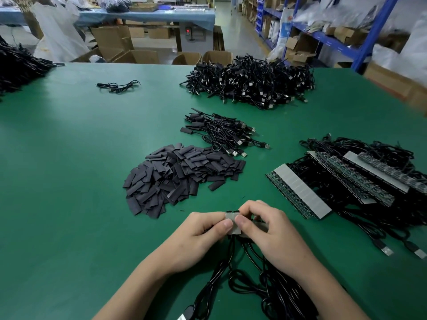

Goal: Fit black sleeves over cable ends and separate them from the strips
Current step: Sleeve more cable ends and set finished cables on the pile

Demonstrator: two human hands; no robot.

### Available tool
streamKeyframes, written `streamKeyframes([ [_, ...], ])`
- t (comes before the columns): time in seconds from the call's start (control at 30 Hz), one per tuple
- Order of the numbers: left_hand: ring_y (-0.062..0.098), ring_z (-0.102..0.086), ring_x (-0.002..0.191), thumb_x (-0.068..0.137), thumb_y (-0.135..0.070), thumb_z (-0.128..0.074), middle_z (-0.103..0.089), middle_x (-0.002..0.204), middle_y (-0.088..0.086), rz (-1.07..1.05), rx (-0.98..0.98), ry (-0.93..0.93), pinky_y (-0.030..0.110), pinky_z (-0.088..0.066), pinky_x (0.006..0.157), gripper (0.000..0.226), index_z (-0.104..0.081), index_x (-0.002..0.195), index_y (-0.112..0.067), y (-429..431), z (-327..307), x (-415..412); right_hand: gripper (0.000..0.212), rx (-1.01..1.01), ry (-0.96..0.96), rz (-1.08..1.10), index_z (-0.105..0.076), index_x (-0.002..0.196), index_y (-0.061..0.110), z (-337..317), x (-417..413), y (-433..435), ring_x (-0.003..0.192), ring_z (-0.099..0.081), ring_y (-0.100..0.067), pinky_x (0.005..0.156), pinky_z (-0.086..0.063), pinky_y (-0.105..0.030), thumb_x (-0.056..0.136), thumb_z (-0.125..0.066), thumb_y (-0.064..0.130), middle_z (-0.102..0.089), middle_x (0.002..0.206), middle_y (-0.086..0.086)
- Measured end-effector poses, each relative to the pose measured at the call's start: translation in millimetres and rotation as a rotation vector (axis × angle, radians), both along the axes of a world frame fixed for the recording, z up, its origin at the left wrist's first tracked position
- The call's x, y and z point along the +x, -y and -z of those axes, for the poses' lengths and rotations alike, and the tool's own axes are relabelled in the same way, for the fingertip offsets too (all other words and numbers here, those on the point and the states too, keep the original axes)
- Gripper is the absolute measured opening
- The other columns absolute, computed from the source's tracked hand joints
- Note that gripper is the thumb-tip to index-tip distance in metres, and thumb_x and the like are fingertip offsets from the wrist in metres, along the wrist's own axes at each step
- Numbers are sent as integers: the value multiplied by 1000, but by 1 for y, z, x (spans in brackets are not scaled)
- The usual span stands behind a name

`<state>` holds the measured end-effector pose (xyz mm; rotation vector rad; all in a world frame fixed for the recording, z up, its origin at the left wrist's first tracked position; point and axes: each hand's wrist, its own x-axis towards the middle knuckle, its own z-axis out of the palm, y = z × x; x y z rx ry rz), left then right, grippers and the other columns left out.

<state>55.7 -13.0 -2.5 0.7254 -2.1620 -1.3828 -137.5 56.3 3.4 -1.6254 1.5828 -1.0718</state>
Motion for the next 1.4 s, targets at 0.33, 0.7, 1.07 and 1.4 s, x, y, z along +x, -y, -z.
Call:
streamKeyframes([
  [0.33,8,-36,63,105,-40,-45,-42,70,-10,61,120,-71,24,-31,59,34,-51,73,-27,-2,0,-4,29,83,395,-145,-69,88,19,4,-3,2,85,-64,-35,91,-48,-65,98,-63,46,-66,86,-17],
  [0.7,1,-35,58,105,-41,-45,-44,70,-17,144,268,-132,12,-31,58,31,-56,78,-30,-5,-1,-4,25,116,626,-244,-66,86,5,1,1,1,85,-70,-27,83,-55,-32,99,-63,27,-74,86,-22],
  [1.07,5,-41,66,99,-57,-51,-49,72,-17,43,157,-143,19,-35,63,35,-62,80,-30,-4,5,-8,34,78,498,-196,-68,80,24,2,1,2,79,-56,-20,82,-46,-38,88,-72,57,-66,78,2],
  [1.4,10,-35,55,102,-39,-53,-37,60,-11,-178,-316,26,24,-30,55,37,-36,70,-31,-9,5,-11,19,-32,117,30,-63,81,20,0,5,-3,56,-53,-18,56,-51,-42,98,-66,27,-65,68,8],
])
